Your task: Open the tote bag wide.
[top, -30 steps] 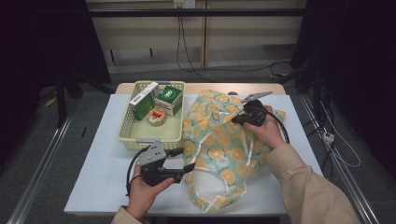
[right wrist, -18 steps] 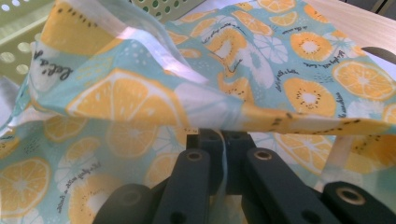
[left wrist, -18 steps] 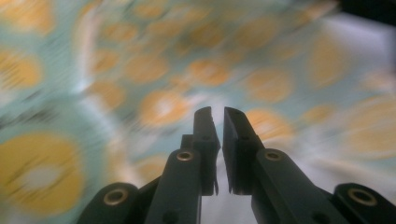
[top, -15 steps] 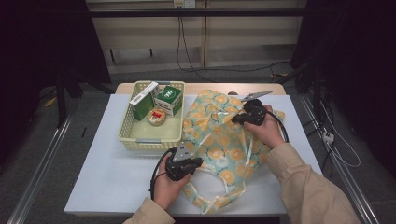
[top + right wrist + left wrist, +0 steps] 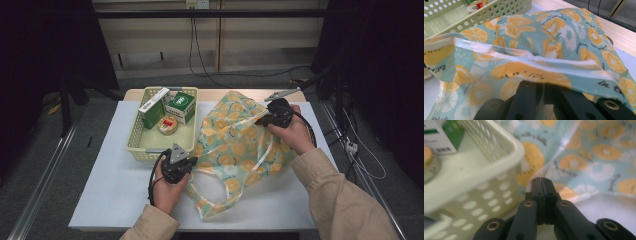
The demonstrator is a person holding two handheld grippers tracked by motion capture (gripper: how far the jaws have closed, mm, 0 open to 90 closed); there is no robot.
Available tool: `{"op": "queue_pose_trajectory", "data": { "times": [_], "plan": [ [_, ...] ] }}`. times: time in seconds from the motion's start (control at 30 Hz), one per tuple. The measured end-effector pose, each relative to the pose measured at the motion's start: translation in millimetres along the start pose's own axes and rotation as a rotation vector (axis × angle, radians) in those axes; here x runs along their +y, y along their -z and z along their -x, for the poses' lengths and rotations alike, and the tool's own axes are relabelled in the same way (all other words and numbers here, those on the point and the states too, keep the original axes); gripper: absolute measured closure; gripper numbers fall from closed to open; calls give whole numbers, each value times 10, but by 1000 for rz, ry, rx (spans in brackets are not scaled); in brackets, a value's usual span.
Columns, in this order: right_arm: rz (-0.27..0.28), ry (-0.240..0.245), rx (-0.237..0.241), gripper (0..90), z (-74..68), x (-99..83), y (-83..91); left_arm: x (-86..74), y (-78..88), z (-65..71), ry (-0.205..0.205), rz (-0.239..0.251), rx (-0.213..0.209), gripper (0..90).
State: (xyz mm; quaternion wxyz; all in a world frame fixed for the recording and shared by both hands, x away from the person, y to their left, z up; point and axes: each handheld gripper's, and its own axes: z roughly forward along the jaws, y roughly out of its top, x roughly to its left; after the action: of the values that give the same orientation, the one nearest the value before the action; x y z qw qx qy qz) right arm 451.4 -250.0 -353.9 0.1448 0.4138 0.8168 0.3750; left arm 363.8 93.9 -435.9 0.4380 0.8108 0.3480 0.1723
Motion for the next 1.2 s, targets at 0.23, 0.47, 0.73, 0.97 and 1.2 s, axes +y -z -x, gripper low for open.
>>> {"op": "queue_pose_trajectory", "data": {
  "times": [0.23,0.47,0.73,0.97,1.2],
  "plan": [
    [-5,-6,-4,900,-3,2,79,62,47,-44,36,22,-26,900],
    [-10,8,-9,900,-51,-6,54,123,28,11,56,40,-85,900],
    [-17,0,13,900,-83,-44,-56,230,88,61,74,75,-176,748],
    [-25,-3,27,900,-109,-40,-113,394,219,34,114,86,-216,411],
    [-30,-9,29,900,-114,-44,-148,584,347,-52,86,93,-213,223]
  ]
}}
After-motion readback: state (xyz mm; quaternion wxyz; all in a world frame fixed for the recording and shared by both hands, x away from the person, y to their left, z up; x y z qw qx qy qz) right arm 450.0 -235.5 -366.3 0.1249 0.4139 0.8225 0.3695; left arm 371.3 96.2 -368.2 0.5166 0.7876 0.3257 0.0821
